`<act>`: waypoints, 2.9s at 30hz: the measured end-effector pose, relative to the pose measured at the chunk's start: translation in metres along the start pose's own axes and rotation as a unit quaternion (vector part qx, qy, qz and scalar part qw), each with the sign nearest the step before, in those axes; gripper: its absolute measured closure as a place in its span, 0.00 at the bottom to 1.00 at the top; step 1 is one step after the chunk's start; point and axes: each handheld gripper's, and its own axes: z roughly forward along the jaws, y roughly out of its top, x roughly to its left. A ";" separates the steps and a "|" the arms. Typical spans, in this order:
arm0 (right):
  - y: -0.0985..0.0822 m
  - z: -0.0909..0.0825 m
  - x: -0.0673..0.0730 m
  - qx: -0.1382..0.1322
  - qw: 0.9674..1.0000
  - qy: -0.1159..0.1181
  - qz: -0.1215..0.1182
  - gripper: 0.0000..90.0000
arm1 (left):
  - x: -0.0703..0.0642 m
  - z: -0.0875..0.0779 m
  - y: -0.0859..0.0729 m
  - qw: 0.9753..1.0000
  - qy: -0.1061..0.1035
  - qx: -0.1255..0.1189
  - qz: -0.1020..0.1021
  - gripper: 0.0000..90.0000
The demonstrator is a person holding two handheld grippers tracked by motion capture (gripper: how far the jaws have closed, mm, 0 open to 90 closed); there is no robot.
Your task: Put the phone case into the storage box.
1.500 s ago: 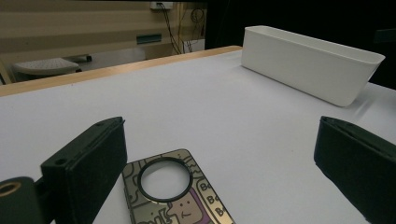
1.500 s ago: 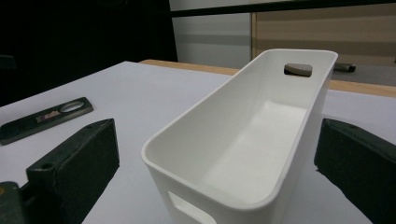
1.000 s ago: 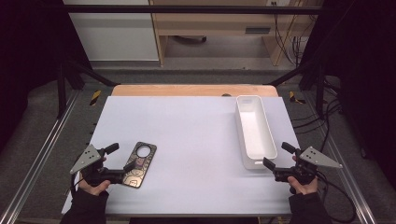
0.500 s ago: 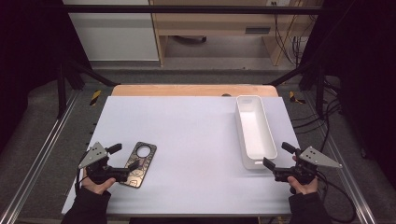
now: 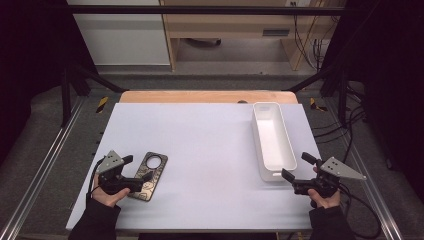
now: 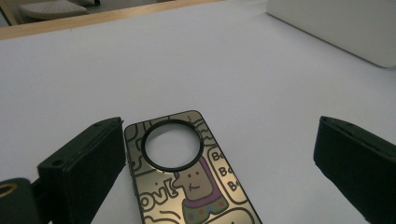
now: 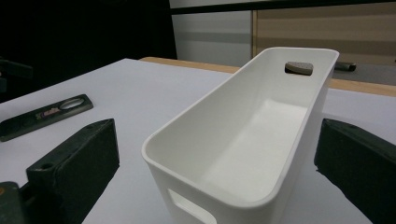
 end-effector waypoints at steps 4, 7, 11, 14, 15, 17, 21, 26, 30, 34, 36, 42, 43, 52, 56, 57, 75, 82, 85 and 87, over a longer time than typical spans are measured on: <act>0.000 0.000 0.000 0.001 1.000 0.000 -0.001 0.00 | 0.000 0.005 0.001 1.000 0.005 0.014 -0.002 0.02; 0.000 0.001 0.000 0.000 1.000 -0.001 -0.002 0.00 | 0.000 0.008 0.001 1.000 0.008 0.024 -0.004 0.02; 0.000 0.001 0.000 0.000 1.000 0.000 -0.002 0.00 | 0.001 0.012 0.000 0.999 0.012 0.038 -0.011 0.02; 0.000 0.001 0.000 0.003 1.000 -0.001 -0.001 0.00 | 0.002 0.014 0.000 0.999 0.017 0.046 -0.011 0.02; 0.000 0.001 0.000 0.003 1.000 -0.001 -0.001 0.00 | 0.002 0.015 0.000 0.999 0.019 0.049 -0.011 0.02; 0.000 0.001 0.000 0.003 1.000 -0.001 -0.001 0.00 | 0.003 0.016 0.000 0.998 0.022 0.055 -0.012 0.02; 0.000 0.001 0.000 0.003 1.000 -0.001 -0.001 0.00 | 0.003 0.018 -0.001 0.997 0.021 0.066 -0.017 0.02; -0.001 0.001 0.000 0.003 1.000 -0.001 -0.001 0.00 | 0.003 0.023 -0.002 0.996 0.024 0.087 -0.019 0.02; -0.001 0.001 0.000 0.004 1.000 -0.002 -0.001 0.00 | 0.002 0.026 -0.002 0.994 0.027 0.102 -0.019 0.02; -0.001 0.002 0.000 0.005 1.000 -0.002 -0.001 0.00 | 0.001 0.032 -0.003 0.992 0.034 0.123 -0.025 0.02; -0.001 0.002 0.000 0.005 1.000 -0.001 -0.001 0.00 | 0.001 0.035 -0.003 0.990 0.036 0.131 -0.027 0.02; -0.001 0.002 0.000 0.005 1.000 -0.001 -0.002 0.00 | 0.003 0.044 -0.004 0.986 0.051 0.156 -0.037 0.02; -0.001 0.002 0.000 0.005 1.000 -0.001 -0.002 0.00 | 0.003 0.044 -0.004 0.986 0.051 0.156 -0.037 0.02; -0.001 0.002 0.000 0.005 1.000 -0.001 -0.002 0.00 | 0.005 0.056 -0.007 0.982 0.061 0.177 -0.035 0.04; -0.001 0.002 0.000 0.006 1.000 -0.001 -0.001 0.00 | 0.004 0.060 -0.008 0.980 0.068 0.185 -0.028 0.06; -0.001 0.002 0.000 0.006 1.000 -0.001 -0.001 0.00 | 0.004 0.060 -0.009 0.980 0.070 0.186 -0.026 0.06; -0.001 0.002 0.000 0.005 1.000 -0.001 0.000 0.00 | -0.001 0.067 -0.011 0.973 0.097 0.208 -0.030 0.06; 0.000 0.001 0.000 0.006 1.000 -0.001 0.003 0.00 | -0.004 0.069 -0.009 0.968 0.111 0.220 -0.035 0.06; 0.000 0.002 0.000 0.007 1.000 -0.002 0.003 0.00 | -0.005 0.069 -0.008 0.967 0.113 0.225 -0.039 0.07; 0.000 0.001 0.000 0.006 1.000 -0.001 0.004 0.00 | -0.005 0.069 -0.007 0.966 0.115 0.227 -0.042 0.08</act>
